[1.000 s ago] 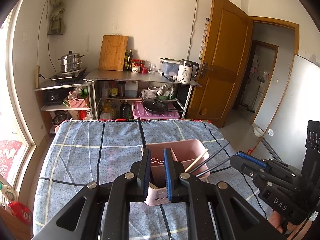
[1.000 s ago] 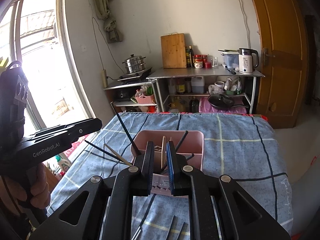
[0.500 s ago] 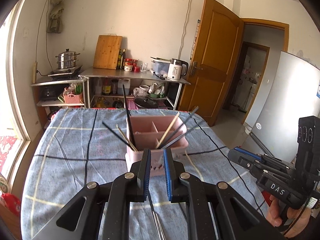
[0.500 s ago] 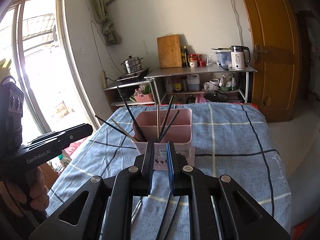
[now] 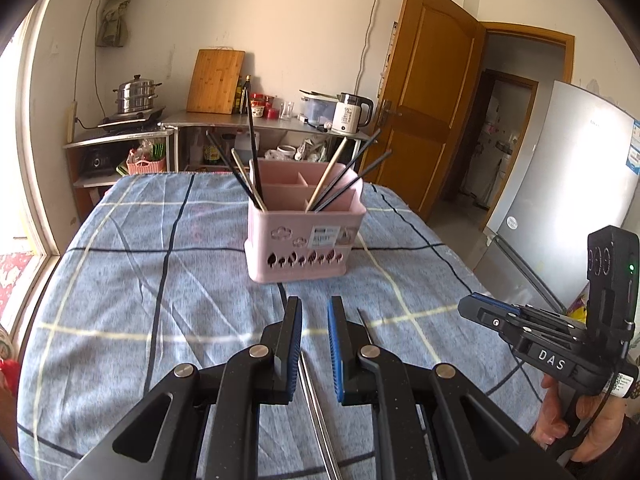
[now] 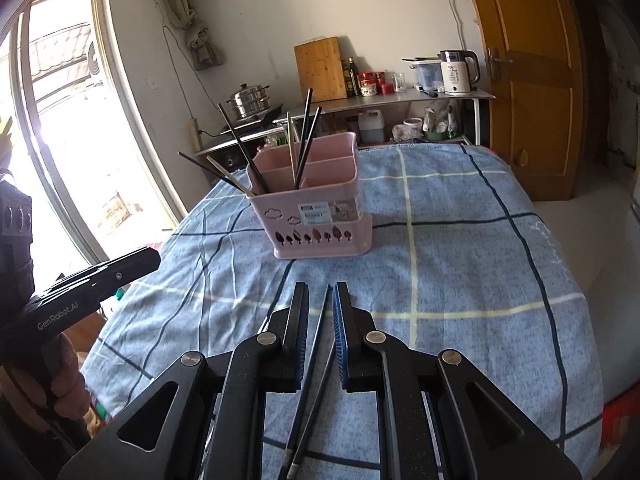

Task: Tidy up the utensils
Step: 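Move both open tools back down to the remaining black chopsticks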

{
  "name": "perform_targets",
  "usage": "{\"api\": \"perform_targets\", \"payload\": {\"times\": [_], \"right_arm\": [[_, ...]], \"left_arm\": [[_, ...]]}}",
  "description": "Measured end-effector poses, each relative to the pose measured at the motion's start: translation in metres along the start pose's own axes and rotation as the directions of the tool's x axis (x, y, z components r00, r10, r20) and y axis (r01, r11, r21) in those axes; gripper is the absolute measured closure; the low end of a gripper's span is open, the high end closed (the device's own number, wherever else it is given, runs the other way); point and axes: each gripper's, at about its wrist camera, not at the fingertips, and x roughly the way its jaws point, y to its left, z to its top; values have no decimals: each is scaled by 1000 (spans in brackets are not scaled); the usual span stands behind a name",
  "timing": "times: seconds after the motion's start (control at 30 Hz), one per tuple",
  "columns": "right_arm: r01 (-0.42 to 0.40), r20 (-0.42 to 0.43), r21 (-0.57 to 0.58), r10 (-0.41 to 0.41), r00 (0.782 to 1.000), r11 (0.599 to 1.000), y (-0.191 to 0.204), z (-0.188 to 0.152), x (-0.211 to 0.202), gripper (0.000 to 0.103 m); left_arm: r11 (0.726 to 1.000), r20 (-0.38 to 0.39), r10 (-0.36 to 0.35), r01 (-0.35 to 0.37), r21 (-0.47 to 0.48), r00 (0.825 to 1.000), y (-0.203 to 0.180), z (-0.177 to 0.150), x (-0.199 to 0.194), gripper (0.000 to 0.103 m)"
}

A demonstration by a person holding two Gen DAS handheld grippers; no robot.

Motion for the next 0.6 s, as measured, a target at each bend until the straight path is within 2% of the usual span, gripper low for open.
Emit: {"api": "perform_targets", "payload": {"times": [0.27,0.6], "right_arm": [[4,-66,9,-4,998,1000,-2,-22,16,90],[20,-153,12,-18,988,1000,-4,-37,56,90]], "left_arm": [[1000,-40,-8,8,-9,999,-1,-25,6,91],[999,-60,-11,8,-42,998,8,-29,15,91]]}}
